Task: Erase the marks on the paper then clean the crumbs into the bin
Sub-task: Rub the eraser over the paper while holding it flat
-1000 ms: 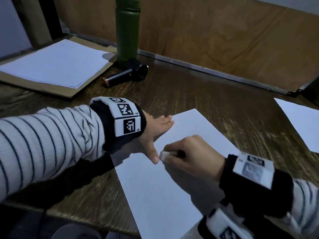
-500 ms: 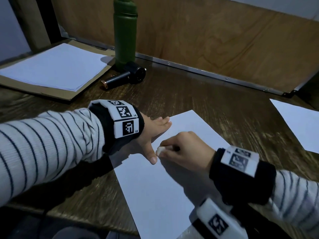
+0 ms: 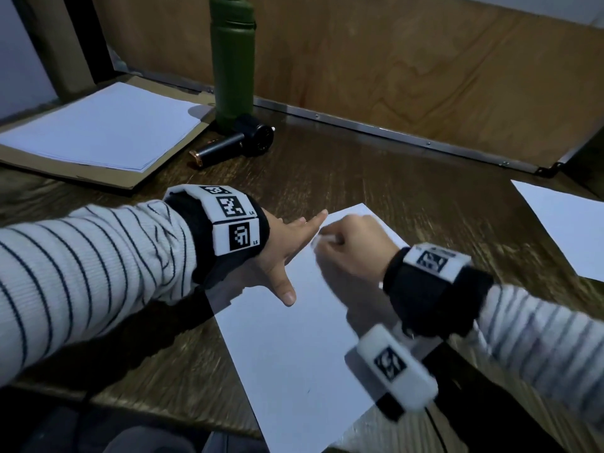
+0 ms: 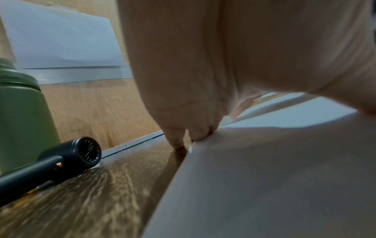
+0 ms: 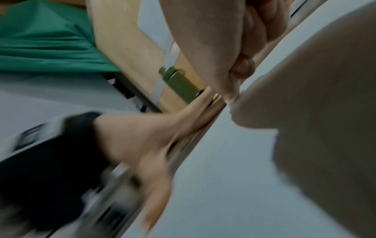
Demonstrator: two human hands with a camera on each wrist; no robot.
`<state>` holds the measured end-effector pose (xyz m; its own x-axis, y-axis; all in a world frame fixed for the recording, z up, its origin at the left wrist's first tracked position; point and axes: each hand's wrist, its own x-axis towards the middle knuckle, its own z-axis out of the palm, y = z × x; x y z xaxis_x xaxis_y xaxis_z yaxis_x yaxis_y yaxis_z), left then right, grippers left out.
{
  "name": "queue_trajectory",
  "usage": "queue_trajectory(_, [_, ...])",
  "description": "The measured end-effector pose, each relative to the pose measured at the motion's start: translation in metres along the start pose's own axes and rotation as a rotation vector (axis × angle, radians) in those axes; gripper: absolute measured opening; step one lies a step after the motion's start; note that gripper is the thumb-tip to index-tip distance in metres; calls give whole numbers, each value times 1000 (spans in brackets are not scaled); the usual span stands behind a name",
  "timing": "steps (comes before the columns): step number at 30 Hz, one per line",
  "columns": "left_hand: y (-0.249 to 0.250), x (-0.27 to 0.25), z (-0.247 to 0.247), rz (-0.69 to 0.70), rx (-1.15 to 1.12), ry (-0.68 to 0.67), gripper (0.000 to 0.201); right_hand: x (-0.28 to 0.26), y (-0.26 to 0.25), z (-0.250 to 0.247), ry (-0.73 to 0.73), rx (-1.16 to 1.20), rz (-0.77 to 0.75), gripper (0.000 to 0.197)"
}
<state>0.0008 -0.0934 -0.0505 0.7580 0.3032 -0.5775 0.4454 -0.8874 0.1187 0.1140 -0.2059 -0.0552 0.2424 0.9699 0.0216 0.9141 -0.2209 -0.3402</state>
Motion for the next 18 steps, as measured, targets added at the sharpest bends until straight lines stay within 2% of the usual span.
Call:
queue_trajectory(2, [3,-3,-2,-19,14,-11,148,13,12,-4,82,-2,150,30])
queue_trajectory(3, [4,-4,-2,-30,18,-9,145,15,11,-4,89,-5,158,32])
queue_trajectory(9, [7,-8,-2,-23,46,-7,135,-34,-22,9,-127,93,-177,21])
queue_trajectory(11, [5,-7,-1,31,72,-15,131,-29,-10,5,-130,58,-133,25])
queue_trajectory(15, [5,-5,-2,61,96,-20,128,0,20,-7,38,-2,61,24])
queue_trajectory(18, [7,-6,-4,54,88,-28,128,-4,16,-1,36,15,38,27])
